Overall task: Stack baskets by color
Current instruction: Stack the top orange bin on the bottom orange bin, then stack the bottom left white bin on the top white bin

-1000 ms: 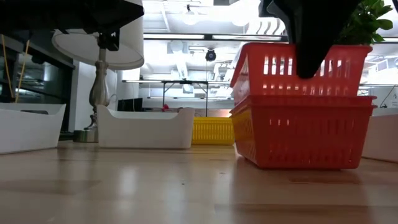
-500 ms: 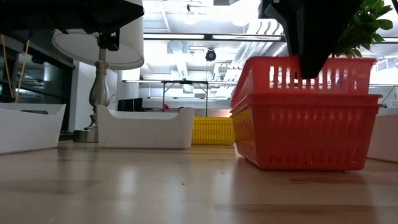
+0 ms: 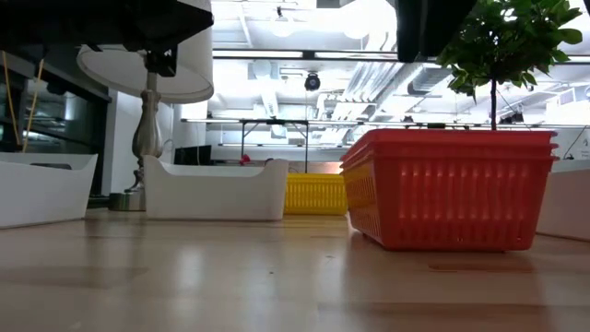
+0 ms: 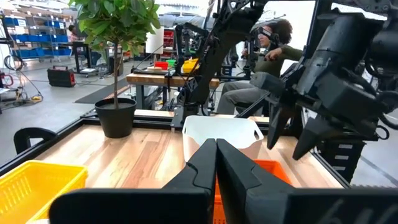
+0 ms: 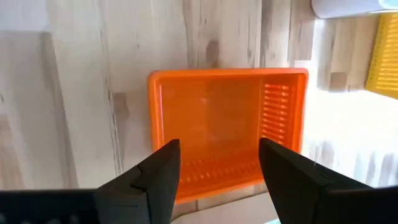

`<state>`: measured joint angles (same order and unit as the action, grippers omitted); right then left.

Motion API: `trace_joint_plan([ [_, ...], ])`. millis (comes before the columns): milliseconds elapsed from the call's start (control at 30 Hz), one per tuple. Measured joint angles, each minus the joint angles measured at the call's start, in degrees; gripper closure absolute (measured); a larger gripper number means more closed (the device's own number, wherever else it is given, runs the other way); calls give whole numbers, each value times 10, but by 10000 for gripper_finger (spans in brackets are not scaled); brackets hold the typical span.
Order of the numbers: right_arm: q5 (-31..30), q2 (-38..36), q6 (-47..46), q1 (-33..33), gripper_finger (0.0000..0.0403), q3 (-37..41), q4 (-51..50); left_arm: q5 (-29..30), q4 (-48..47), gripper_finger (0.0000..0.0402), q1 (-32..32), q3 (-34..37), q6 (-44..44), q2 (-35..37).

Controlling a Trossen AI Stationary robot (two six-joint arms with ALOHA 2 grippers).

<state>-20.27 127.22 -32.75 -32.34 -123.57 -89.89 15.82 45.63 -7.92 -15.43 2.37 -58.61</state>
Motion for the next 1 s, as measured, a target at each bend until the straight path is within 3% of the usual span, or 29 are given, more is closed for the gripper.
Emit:
trace_joint_plan([
  [267, -18, -55, -42, -11, 213, 96, 9, -2, 0, 401, 0, 0, 0, 0],
  [400, -17, -108, -70, -11, 228, 208, 52, -2, 0, 402, 0, 0, 0, 0],
  [567, -15, -227, -130, -12, 251, 388, 147, -2, 0, 401, 0, 0, 0, 0],
  [667, -62, -321, -174, -20, 259, 492, 241, -2, 0, 401, 0, 0, 0, 0],
  [800, -176, -429, -181, -36, 260, 621, 435, -4, 0, 402, 0, 0, -3, 0],
  [1000, -274, -498, 20, -27, 260, 776, 783, -74, -9, 401, 0, 0, -1, 0],
])
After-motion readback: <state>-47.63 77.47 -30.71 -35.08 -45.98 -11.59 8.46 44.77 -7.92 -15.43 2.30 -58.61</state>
